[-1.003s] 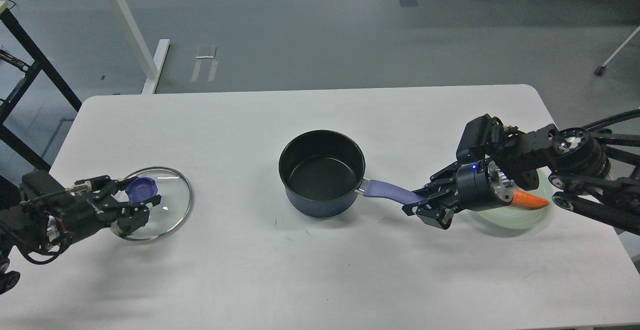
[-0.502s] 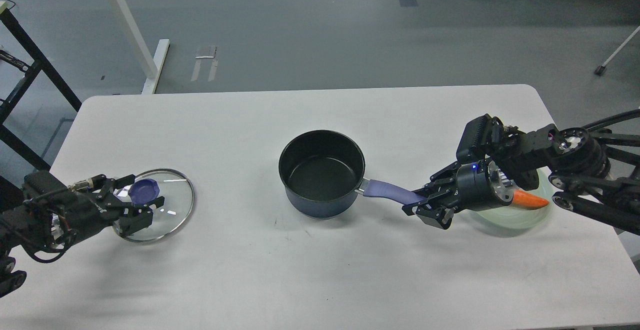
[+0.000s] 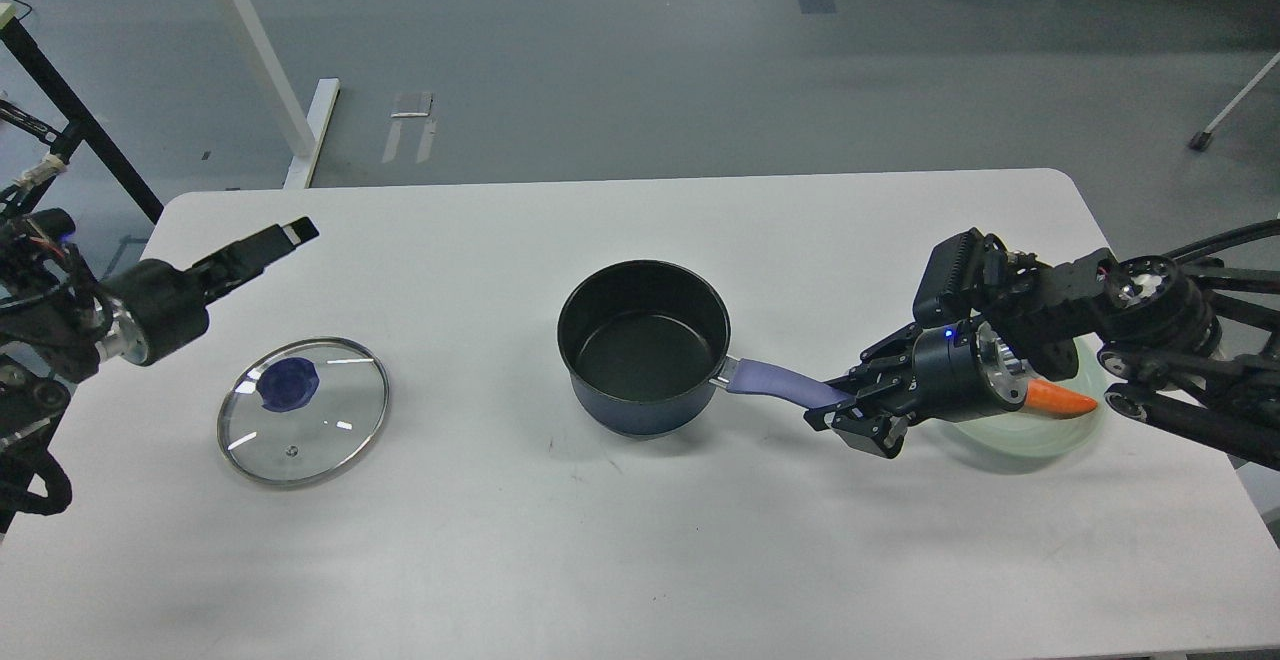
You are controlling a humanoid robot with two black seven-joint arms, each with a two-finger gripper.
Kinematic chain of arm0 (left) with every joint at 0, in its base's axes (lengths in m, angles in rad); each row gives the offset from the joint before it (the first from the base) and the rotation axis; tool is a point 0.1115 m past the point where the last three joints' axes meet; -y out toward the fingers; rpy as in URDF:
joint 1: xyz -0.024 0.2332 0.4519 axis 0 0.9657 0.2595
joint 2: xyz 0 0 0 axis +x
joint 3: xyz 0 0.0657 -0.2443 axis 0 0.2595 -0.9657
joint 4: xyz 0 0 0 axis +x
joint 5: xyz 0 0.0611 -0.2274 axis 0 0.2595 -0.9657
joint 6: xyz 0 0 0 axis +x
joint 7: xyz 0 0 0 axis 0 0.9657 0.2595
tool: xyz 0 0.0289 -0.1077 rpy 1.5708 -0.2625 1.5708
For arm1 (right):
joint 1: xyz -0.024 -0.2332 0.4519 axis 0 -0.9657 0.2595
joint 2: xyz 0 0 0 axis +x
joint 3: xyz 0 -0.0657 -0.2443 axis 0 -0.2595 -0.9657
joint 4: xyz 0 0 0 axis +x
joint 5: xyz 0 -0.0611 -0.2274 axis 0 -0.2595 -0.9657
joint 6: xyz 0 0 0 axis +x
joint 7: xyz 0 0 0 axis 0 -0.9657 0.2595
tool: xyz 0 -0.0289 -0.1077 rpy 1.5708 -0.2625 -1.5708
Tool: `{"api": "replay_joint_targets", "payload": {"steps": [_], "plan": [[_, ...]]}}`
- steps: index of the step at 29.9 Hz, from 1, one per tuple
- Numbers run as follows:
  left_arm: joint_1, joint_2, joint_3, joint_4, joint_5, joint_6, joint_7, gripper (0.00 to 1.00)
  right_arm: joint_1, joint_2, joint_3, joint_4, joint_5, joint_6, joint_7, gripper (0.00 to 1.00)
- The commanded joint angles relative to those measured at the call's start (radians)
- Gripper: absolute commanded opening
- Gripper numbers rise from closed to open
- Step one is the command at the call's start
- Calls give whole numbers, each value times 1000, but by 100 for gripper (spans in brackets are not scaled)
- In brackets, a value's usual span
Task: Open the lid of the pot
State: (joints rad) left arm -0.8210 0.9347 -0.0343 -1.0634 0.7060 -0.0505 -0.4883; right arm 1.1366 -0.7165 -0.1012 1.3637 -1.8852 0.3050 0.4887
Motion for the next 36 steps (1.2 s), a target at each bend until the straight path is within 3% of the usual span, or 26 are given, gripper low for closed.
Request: {"api": "replay_joint_targets", "payload": {"steps": [1,9,15,22,26,31,36], "plan": [[-26,6,-15,3,-440,-141,0,99,-5,0,0,0,0,0,0,25],[-24,-22,-121,8,-616,-153,0,99,-8,-1,-3,0,0,0,0,32],[-24,-60,-183,40,-623,-169,0,99,-8,-1,-2,0,1,0,0,54],[-23,-70,-200,45,-691,-205,0,99,-6,-43,15,8,21,-7,0,96],[-23,-71,-202,45,-692,-245,0,99,-6,-96,90,20,131,-12,0,98],[-17,-85,-202,45,-697,-252,0,99,-8,-144,192,15,487,-47,0,99],[-13,-111,-202,45,-698,-252,10,99,-41,-179,222,8,895,-193,0,99]]}}
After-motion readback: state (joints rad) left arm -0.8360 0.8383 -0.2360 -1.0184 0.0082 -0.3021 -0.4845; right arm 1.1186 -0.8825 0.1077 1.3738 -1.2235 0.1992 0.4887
